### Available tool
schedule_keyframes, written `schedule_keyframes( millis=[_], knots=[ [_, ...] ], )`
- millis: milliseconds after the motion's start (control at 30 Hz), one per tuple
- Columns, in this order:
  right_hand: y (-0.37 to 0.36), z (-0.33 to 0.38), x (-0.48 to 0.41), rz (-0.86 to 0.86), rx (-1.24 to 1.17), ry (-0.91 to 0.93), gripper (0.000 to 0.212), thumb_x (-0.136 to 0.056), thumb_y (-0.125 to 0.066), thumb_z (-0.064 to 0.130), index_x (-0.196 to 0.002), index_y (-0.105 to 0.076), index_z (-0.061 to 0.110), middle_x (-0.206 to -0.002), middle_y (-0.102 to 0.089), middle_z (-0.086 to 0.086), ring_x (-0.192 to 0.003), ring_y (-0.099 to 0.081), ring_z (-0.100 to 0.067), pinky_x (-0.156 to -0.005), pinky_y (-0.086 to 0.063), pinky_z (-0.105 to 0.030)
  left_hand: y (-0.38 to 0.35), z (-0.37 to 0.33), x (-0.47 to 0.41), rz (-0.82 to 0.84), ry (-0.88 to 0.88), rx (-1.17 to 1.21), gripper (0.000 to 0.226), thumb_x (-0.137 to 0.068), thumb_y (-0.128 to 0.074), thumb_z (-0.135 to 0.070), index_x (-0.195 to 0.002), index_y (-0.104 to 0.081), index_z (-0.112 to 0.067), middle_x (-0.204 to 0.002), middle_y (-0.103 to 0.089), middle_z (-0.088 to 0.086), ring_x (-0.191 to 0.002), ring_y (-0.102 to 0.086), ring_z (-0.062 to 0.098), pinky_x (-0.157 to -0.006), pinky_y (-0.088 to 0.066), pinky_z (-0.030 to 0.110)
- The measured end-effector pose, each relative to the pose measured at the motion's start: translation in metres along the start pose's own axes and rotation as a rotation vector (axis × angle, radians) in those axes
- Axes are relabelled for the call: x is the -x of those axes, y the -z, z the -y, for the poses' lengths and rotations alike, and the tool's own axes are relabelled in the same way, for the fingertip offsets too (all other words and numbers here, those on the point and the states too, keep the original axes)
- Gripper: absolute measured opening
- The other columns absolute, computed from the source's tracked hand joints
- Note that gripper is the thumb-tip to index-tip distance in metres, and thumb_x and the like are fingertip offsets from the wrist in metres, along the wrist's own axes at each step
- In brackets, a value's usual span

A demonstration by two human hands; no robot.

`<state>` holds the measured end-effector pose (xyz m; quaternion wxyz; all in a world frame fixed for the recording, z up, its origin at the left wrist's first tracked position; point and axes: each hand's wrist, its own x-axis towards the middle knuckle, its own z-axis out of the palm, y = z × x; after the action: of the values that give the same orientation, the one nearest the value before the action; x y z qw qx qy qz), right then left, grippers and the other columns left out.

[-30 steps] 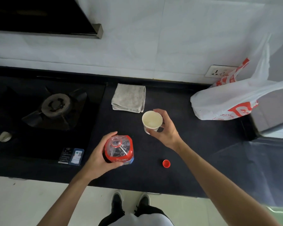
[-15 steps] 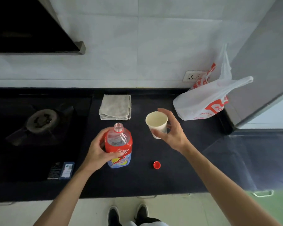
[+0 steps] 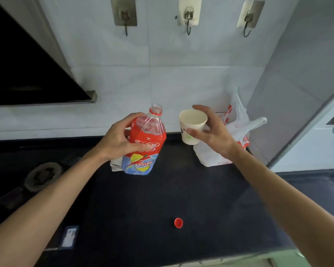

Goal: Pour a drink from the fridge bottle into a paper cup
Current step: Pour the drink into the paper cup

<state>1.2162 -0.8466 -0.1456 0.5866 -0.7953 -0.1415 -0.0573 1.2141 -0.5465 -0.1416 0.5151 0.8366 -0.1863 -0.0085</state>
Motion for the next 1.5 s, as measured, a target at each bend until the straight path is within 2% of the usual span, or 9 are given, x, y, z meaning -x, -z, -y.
schedule_keyframes(
  millis=[100,333,533,633,700,900,1067,1267,1500],
  knots=[
    [0.012,0.014,-0.020,0.015,0.036,-0.011,0.062,-0.081,-0.081,0.023,-0.133,-0.048,0.031,-0.123,-0.059,0.001,-0.115,-0.058,-0.014,-0.092,-0.053,-0.029,0.013,-0.023,-0.026,0.000,-0.055,-0.160,0.086,-0.051,-0.095,-0.043,-0.127,-0.056,-0.031,-0.111,-0.068,-0.014,-0.098,-0.068,0.000,-0.084,-0.060,0.030],
    [0.033,0.047,-0.052,-0.003,0.108,0.025,0.066,-0.076,-0.085,0.020,-0.132,-0.050,0.027,-0.120,-0.061,0.001,-0.112,-0.059,-0.014,-0.098,-0.051,-0.035,0.047,-0.076,-0.080,0.070,-0.146,-0.463,0.087,-0.056,-0.096,-0.039,-0.132,-0.055,-0.031,-0.117,-0.065,-0.011,-0.101,-0.067,0.010,-0.087,-0.059,0.032],
    [0.051,0.070,-0.069,0.007,0.118,0.042,0.063,-0.074,-0.086,0.018,-0.127,-0.053,0.028,-0.119,-0.062,0.002,-0.112,-0.060,-0.016,-0.094,-0.053,-0.032,0.072,-0.127,-0.111,0.203,-0.188,-0.669,0.083,-0.062,-0.091,-0.043,-0.134,-0.052,-0.028,-0.119,-0.062,-0.010,-0.102,-0.064,0.013,-0.083,-0.059,0.031],
    [0.057,0.084,-0.076,0.003,0.114,0.047,0.062,-0.076,-0.085,0.017,-0.128,-0.053,0.026,-0.119,-0.062,0.001,-0.111,-0.060,-0.016,-0.084,-0.051,-0.020,0.082,-0.144,-0.123,0.205,-0.214,-0.712,0.081,-0.062,-0.091,-0.044,-0.132,-0.053,-0.029,-0.117,-0.063,-0.010,-0.100,-0.065,0.012,-0.079,-0.059,0.027],
    [0.058,0.092,-0.081,-0.016,0.091,0.058,0.061,-0.076,-0.084,0.016,-0.128,-0.053,0.025,-0.117,-0.062,-0.001,-0.109,-0.060,-0.016,-0.079,-0.051,-0.017,0.086,-0.151,-0.130,0.184,-0.247,-0.728,0.081,-0.062,-0.092,-0.045,-0.131,-0.053,-0.028,-0.117,-0.063,-0.010,-0.101,-0.065,0.012,-0.078,-0.057,0.025],
    [0.059,0.113,-0.095,-0.039,0.061,0.089,0.061,-0.075,-0.085,0.015,-0.127,-0.053,0.024,-0.118,-0.062,-0.005,-0.108,-0.060,-0.019,-0.078,-0.051,-0.020,0.097,-0.174,-0.145,0.184,-0.284,-0.794,0.090,-0.048,-0.087,-0.062,-0.126,-0.056,-0.031,-0.114,-0.066,-0.011,-0.097,-0.067,0.012,-0.081,-0.060,0.032],
    [0.062,0.127,-0.102,-0.026,0.056,0.088,0.062,-0.077,-0.084,0.014,-0.129,-0.052,0.023,-0.116,-0.063,-0.004,-0.100,-0.060,-0.014,-0.075,-0.051,-0.018,0.103,-0.195,-0.151,0.211,-0.306,-0.847,0.083,-0.056,-0.093,-0.047,-0.128,-0.056,-0.028,-0.113,-0.066,-0.010,-0.094,-0.067,0.009,-0.079,-0.060,0.028],
    [0.066,0.134,-0.105,-0.013,0.058,0.088,0.061,-0.077,-0.084,0.015,-0.129,-0.053,0.023,-0.117,-0.064,-0.003,-0.100,-0.061,-0.013,-0.075,-0.052,-0.019,0.107,-0.206,-0.150,0.232,-0.326,-0.906,0.075,-0.061,-0.092,-0.045,-0.124,-0.056,-0.029,-0.110,-0.066,-0.012,-0.093,-0.067,0.007,-0.069,-0.055,0.015],
    [0.066,0.133,-0.106,0.021,0.084,0.080,0.061,-0.077,-0.083,0.013,-0.129,-0.053,0.023,-0.117,-0.062,-0.004,-0.101,-0.060,-0.015,-0.073,-0.053,-0.016,0.110,-0.211,-0.149,0.263,-0.320,-1.009,0.078,-0.063,-0.090,-0.049,-0.128,-0.053,-0.030,-0.115,-0.064,-0.010,-0.096,-0.065,0.009,-0.073,-0.057,0.019]
  ],
)
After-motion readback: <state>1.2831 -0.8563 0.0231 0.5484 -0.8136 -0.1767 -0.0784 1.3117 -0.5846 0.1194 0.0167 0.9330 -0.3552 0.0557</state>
